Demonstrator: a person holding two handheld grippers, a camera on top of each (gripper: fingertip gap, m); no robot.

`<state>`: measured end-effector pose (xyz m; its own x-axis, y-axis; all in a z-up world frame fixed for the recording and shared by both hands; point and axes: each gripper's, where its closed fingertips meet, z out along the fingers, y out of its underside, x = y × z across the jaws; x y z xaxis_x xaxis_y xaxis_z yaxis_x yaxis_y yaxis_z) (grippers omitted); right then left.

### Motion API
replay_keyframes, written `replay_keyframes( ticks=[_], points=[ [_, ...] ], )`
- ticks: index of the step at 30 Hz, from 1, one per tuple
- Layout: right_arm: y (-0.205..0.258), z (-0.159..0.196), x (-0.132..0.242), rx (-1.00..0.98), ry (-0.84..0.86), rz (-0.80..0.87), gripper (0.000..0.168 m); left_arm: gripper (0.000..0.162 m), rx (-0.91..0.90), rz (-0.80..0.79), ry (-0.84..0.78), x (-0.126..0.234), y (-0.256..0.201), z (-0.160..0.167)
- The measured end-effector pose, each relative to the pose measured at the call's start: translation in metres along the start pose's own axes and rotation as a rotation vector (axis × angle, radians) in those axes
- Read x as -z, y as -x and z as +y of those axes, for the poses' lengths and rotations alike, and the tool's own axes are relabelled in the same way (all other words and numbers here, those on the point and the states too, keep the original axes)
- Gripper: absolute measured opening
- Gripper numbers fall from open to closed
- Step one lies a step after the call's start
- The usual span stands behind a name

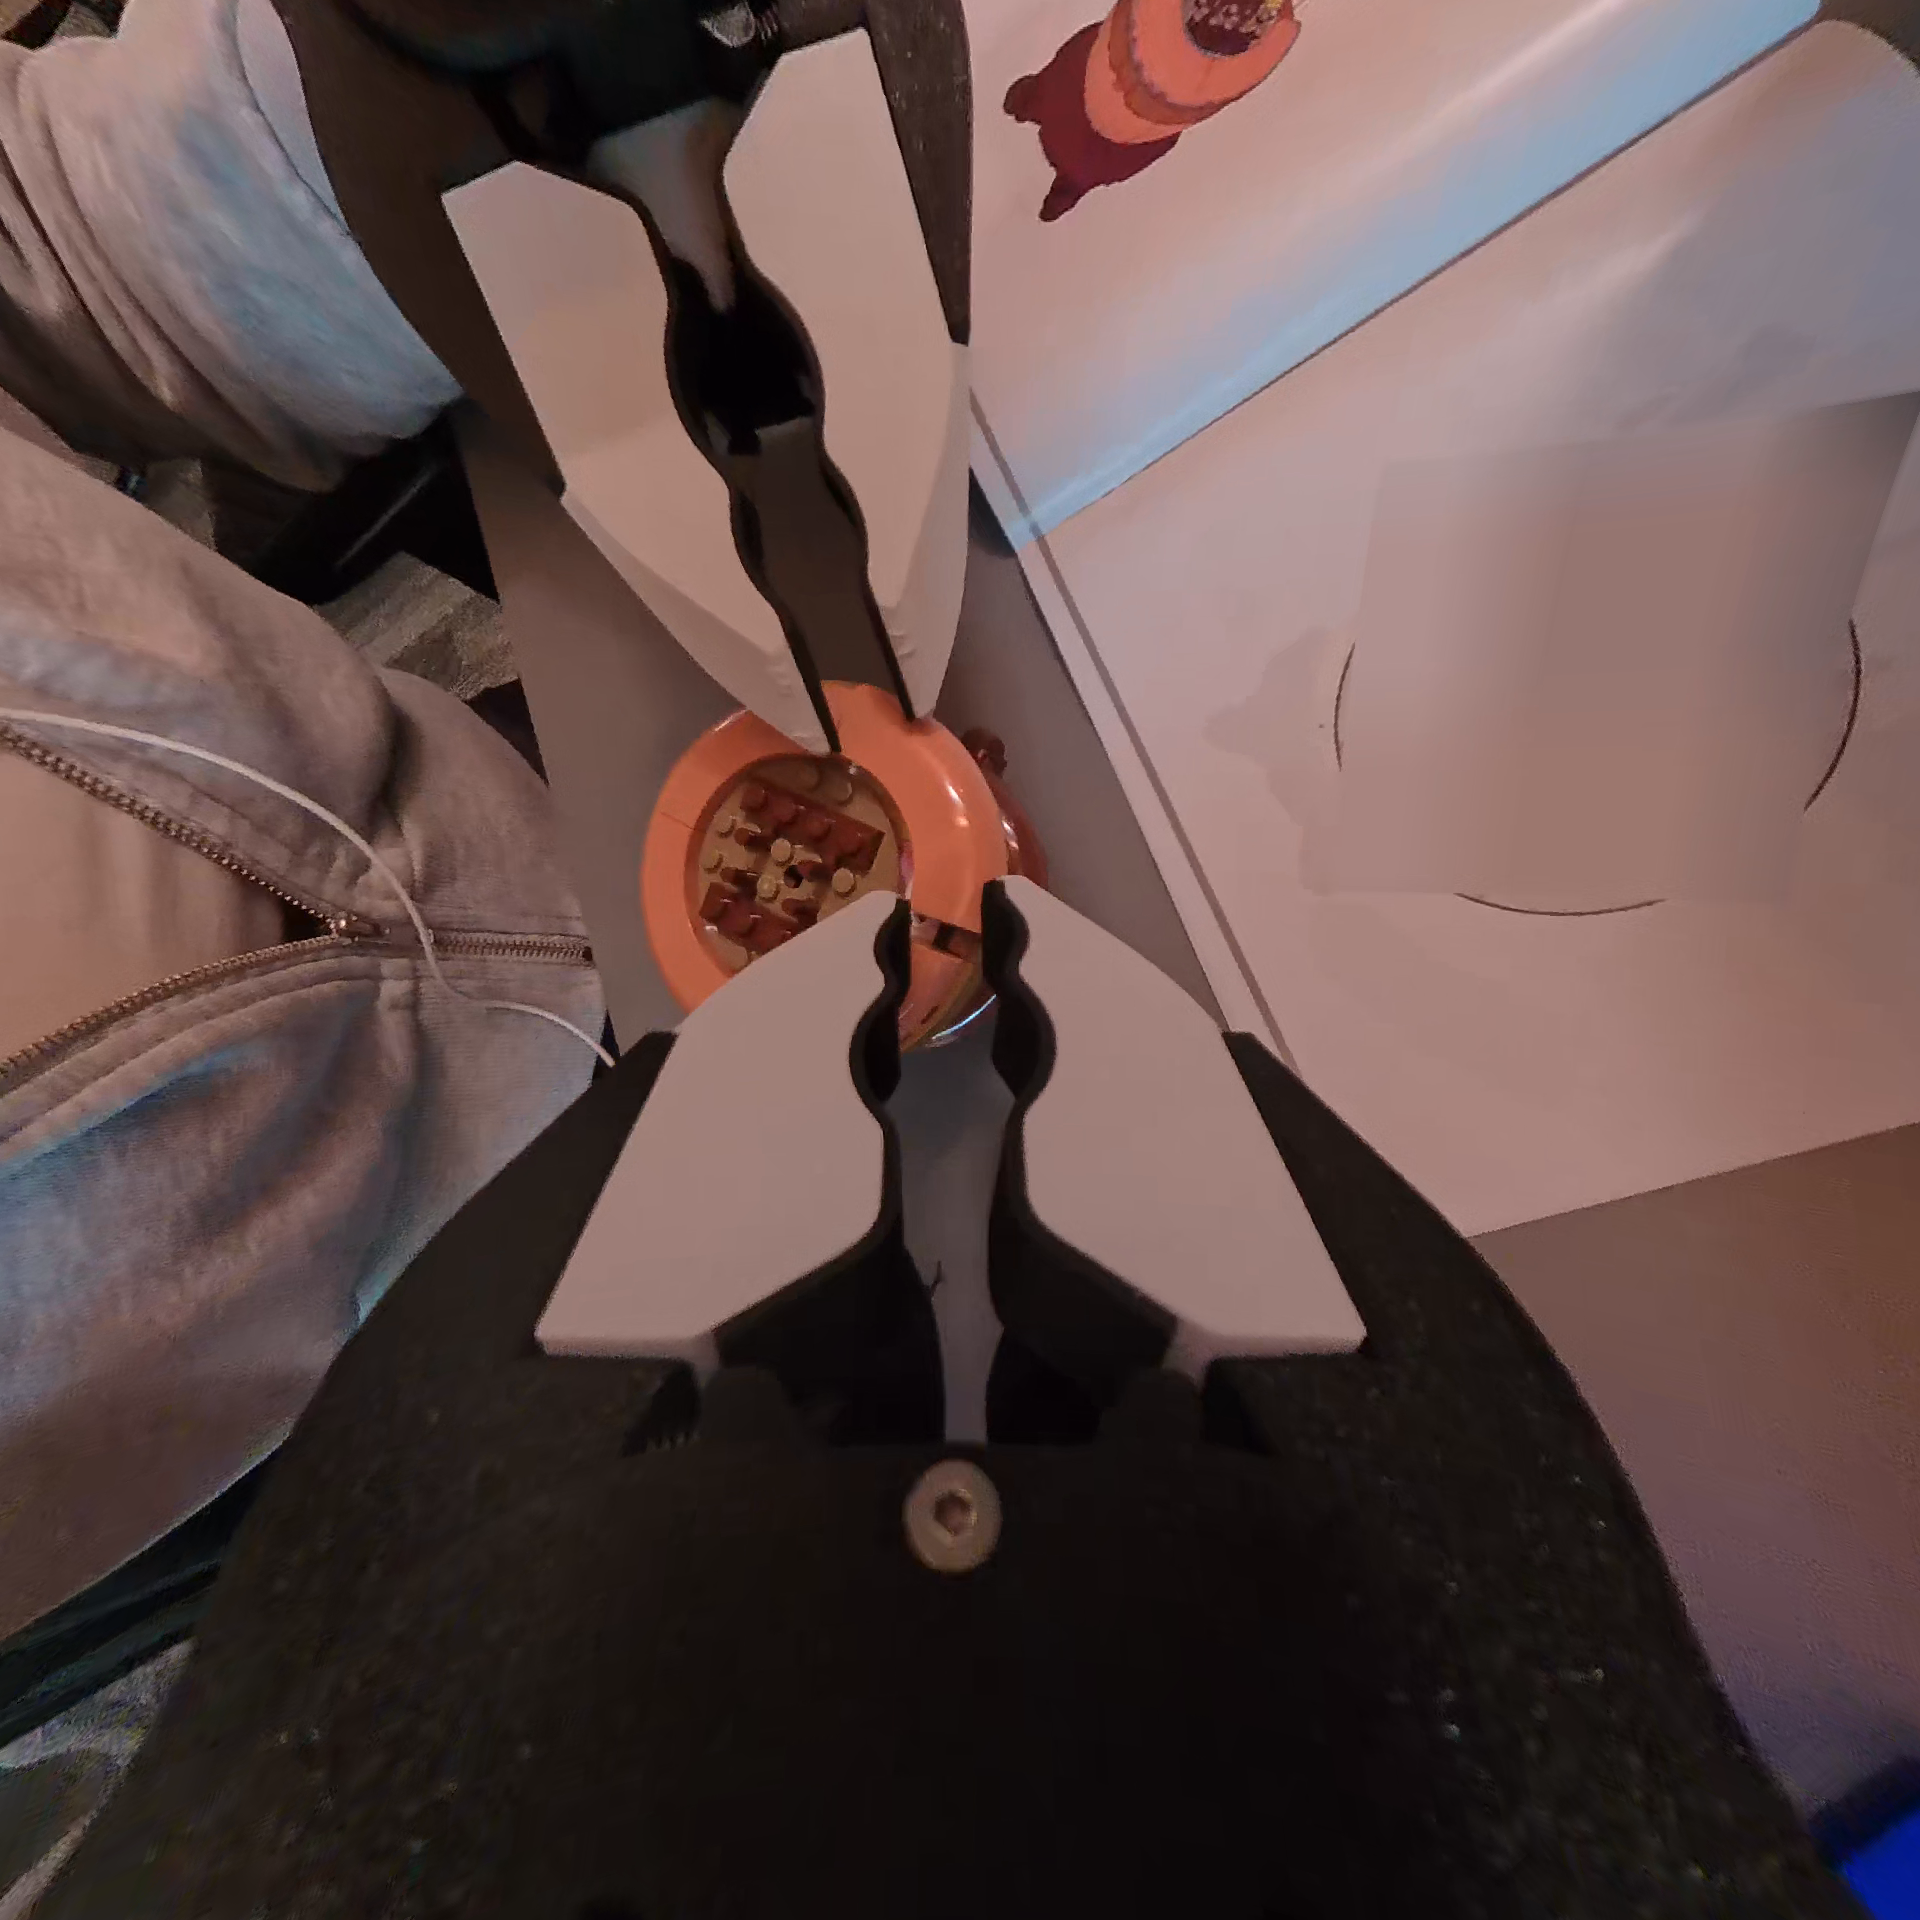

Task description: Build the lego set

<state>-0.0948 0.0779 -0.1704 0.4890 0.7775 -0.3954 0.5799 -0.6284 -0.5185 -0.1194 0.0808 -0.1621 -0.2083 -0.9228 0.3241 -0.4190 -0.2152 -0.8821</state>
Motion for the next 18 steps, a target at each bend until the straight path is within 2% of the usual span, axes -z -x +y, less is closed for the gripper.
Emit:
replay_keyframes(
  ticks=[7,14,18],
  points=[
    [0.006,-0.001,-0.001,0.006,0.008,-0.067,0.012,0.012,-0.028,0.024,-0.008,0.001,-0.006,-0.001],
    [0.001,-0.004,-0.004,-0.035,-0.017,-0.107,0.025,0.012,-0.02,0.064,-0.035,0.001,-0.01,-0.003],
    [0.004,-0.003,-0.01,-0.023,0.017,-0.134,0.02,0.012,-0.01,0.107,-0.06,0.001,-0.016,-0.007]
  ],
)
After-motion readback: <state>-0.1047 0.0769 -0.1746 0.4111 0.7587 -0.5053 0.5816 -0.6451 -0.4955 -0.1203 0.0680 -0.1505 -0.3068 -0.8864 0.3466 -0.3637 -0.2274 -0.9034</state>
